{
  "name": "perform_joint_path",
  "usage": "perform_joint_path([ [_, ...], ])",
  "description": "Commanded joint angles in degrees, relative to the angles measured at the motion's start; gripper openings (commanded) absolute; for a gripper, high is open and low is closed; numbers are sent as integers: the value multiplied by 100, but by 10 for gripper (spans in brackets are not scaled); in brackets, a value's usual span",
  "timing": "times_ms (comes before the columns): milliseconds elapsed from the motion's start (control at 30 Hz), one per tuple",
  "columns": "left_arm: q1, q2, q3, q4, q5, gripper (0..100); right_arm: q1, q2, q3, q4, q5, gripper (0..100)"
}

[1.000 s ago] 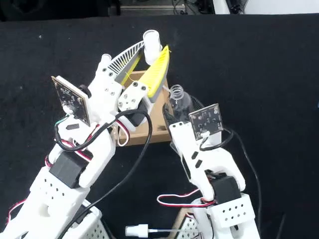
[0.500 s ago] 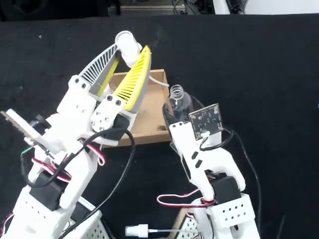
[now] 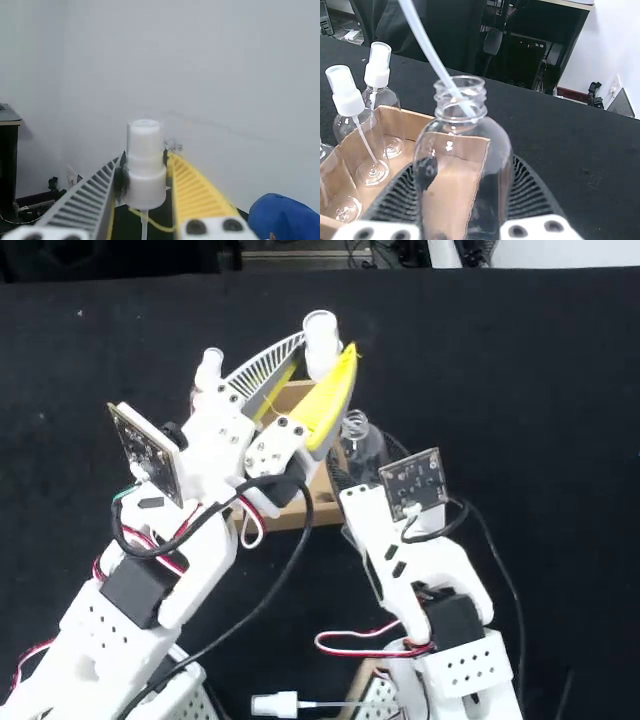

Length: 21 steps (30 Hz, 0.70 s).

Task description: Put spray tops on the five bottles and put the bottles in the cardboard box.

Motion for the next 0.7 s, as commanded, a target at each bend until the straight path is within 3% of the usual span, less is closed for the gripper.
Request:
perform_joint_path([
  [0, 75, 70, -119, -44, 0, 50, -97, -136, -22, -158, 62, 11],
  [167, 136, 413, -611, 844, 0, 64, -79, -145, -22, -158, 62, 11],
  [333, 127, 1213, -1596, 2295, 53, 212, -79, -145, -22, -158, 62, 11],
  [667, -418, 1178, -3143, 4132, 53, 216, -70, -189, 66, -193, 62, 11],
])
